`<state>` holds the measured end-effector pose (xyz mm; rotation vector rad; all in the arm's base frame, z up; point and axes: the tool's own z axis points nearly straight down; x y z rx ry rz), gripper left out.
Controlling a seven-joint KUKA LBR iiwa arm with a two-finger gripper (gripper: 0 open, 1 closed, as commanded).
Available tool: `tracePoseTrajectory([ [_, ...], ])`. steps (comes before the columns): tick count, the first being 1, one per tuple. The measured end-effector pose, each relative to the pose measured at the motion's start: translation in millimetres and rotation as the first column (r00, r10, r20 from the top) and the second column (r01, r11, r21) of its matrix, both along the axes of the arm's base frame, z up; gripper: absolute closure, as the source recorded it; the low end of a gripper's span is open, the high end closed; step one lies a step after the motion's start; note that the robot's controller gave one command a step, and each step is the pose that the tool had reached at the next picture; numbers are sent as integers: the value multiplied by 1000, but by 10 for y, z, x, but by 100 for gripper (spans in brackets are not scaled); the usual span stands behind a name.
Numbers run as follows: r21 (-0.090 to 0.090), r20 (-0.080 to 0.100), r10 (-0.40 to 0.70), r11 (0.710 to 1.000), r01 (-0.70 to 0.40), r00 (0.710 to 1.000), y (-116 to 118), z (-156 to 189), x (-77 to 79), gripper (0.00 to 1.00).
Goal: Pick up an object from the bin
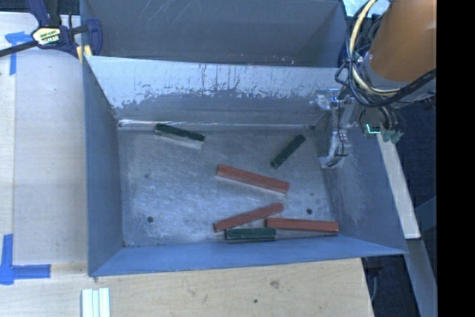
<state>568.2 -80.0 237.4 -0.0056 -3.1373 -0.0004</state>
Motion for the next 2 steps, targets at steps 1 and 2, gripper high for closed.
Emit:
tracePoseTrajectory([
  [1,0,0,4,1000,-4,1000,615,-1699,419,0],
  [2,0,6,-83,997,83,997,939,-1359,59,0],
])
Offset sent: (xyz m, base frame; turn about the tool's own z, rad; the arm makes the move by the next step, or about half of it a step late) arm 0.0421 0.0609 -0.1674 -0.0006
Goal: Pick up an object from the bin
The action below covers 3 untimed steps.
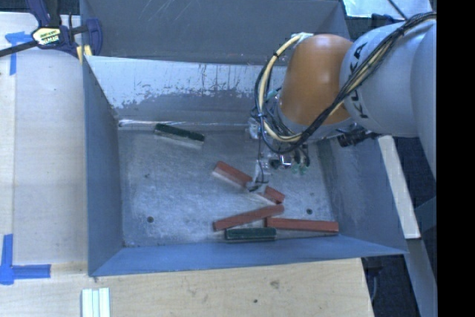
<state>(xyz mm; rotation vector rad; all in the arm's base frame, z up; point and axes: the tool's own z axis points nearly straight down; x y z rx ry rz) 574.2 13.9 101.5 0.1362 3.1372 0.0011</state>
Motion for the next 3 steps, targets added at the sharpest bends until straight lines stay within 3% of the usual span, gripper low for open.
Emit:
tracePoseTrajectory([
  [1,0,-3,-190,982,190,982,9,60,-69,0],
  [2,-1,-1,-276,961,276,961,90,-324,-246,0],
  [3,-1,1,-273,962,273,962,86,-318,-238,0],
])
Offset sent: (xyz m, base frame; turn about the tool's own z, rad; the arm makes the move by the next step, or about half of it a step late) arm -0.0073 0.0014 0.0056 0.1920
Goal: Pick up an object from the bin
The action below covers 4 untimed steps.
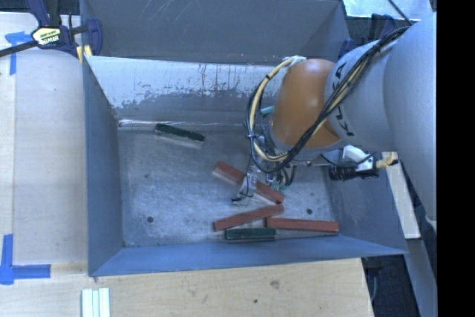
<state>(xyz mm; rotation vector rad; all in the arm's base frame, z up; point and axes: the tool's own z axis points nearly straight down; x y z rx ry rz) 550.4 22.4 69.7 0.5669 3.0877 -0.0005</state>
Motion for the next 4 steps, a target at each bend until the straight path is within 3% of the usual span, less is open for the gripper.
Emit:
tracePoseTrajectory([
  [1,0,5,1,1000,-1,1000,-4,20,20,100],
  [4,1,4,11,1000,-11,1000,-27,952,67,100],
])
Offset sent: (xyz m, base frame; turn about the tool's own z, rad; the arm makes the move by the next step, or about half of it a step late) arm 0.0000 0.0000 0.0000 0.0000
